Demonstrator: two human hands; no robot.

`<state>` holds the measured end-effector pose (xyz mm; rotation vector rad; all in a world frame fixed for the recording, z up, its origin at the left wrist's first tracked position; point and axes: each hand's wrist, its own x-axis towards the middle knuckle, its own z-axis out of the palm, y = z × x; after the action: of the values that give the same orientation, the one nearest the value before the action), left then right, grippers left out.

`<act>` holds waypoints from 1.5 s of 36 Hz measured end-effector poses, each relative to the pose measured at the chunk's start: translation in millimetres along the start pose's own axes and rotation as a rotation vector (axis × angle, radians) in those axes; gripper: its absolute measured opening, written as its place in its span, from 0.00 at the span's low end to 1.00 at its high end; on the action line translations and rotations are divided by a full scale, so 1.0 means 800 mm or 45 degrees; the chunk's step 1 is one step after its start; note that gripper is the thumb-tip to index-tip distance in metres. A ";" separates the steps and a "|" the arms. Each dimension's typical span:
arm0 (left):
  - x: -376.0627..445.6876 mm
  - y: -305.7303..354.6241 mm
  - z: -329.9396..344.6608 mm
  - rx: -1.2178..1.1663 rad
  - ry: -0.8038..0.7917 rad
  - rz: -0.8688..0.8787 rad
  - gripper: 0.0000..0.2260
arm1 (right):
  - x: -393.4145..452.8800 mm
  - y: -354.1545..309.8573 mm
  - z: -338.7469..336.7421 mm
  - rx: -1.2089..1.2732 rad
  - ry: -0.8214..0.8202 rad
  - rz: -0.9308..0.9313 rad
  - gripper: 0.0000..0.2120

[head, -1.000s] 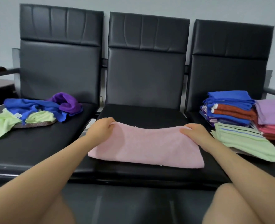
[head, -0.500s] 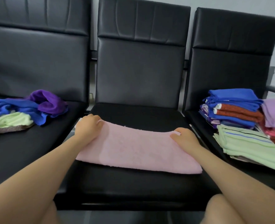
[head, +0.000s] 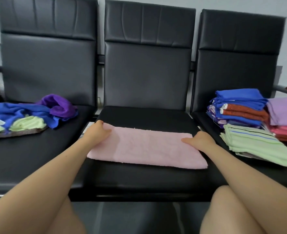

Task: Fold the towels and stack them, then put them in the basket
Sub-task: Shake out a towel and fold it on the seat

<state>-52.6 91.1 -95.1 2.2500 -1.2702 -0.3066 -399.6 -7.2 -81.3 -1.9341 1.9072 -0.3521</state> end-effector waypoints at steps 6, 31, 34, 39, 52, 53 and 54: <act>-0.029 0.001 -0.017 0.045 -0.192 -0.078 0.26 | -0.030 -0.002 -0.006 0.009 -0.131 -0.074 0.17; -0.089 0.055 0.005 -0.419 0.055 0.195 0.05 | -0.088 -0.056 -0.029 1.224 -0.090 -0.121 0.14; -0.090 0.069 0.010 -0.786 -0.098 -0.018 0.08 | -0.099 -0.086 -0.015 1.263 -0.408 -0.266 0.06; -0.089 0.086 0.029 -0.836 -0.321 -0.233 0.13 | -0.104 -0.101 0.004 1.058 -0.449 -0.287 0.10; -0.079 0.106 0.046 -0.754 -0.328 -0.015 0.08 | -0.058 -0.055 0.008 0.396 -0.221 -0.140 0.15; -0.079 0.108 0.040 -0.802 -0.311 0.000 0.08 | -0.057 -0.057 0.008 0.419 -0.222 -0.142 0.13; -0.078 0.108 0.035 -0.833 -0.287 0.008 0.08 | -0.056 -0.061 0.009 0.443 -0.220 -0.152 0.11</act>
<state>-160.5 98.2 -74.6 1.6801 -1.0755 -0.8563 -354.8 37.5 -61.4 -1.7844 1.5119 -0.4984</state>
